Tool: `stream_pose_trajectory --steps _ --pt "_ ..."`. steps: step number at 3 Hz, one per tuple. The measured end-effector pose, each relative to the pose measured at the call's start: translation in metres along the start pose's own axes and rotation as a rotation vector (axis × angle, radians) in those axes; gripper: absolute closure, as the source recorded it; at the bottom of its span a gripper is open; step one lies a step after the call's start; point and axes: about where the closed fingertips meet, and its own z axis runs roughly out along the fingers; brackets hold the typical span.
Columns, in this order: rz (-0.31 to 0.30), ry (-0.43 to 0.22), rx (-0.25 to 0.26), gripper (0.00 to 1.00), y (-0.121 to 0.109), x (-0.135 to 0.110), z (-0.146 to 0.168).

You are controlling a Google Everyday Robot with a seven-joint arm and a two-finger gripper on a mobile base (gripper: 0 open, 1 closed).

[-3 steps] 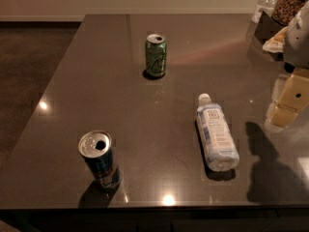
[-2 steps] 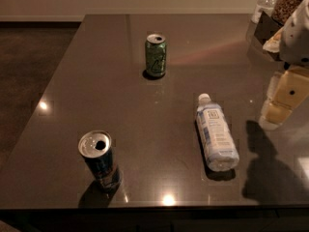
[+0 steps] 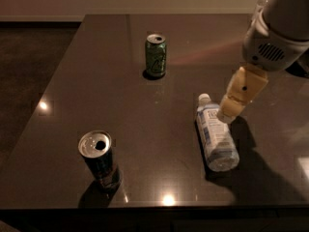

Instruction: Move blue plastic bottle near redbull can

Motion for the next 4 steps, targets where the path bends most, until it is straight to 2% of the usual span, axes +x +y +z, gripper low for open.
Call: stream_pose_trajectory --steps 1,2,4 --pt "0.172 -0.023 -0.018 0.0 0.018 -0.019 0.016" --pt "0.355 0.019 -0.005 0.0 0.028 -0.017 0.031" --pt "0.588 0.092 0.032 0.0 0.031 0.015 0.052"
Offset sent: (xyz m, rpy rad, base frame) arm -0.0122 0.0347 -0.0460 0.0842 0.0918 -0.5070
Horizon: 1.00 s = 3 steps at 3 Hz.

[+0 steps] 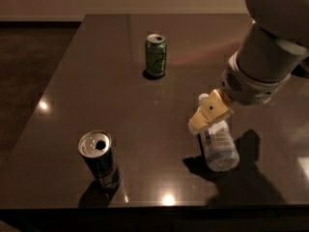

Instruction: Move blue plastic bottle near redbull can

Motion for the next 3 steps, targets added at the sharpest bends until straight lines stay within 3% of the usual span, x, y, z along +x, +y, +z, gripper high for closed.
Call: stream_pose_trajectory --steps 1,2,3 --pt "0.098 0.029 0.003 0.0 -0.004 0.017 0.014" --pt "0.143 0.071 -0.01 0.0 -0.001 0.026 0.03" --pt "0.141 0.108 -0.027 0.15 0.006 0.027 0.042"
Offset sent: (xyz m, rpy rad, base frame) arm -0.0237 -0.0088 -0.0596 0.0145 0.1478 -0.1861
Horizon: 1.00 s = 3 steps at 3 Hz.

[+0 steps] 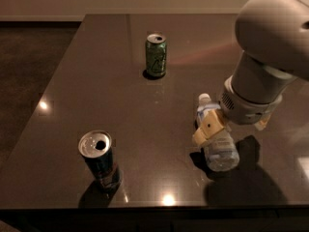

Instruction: Move blue plastic bottle near redbull can

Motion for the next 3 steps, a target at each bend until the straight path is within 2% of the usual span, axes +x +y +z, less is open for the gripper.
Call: stream_pose_trajectory --steps 1,2,3 --pt "-0.027 0.024 -0.002 0.38 0.009 -0.005 0.005" --pt "-0.088 0.048 0.012 0.69 0.021 -0.016 0.002" --pt "-0.209 0.059 0.015 0.99 0.041 -0.037 -0.004"
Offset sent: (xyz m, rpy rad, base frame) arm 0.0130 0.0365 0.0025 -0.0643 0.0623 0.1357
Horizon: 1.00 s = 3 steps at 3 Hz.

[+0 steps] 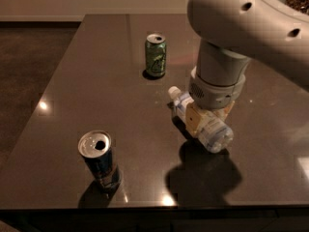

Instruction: Move blue plastic bottle near redbull can

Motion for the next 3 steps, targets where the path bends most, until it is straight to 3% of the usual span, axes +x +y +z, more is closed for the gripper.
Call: stream_pose_trajectory --steps 1,3 --pt "-0.111 -0.009 -0.015 1.0 0.017 -0.019 -0.005" --pt "-0.421 0.066 -0.097 1.0 0.081 -0.033 0.003"
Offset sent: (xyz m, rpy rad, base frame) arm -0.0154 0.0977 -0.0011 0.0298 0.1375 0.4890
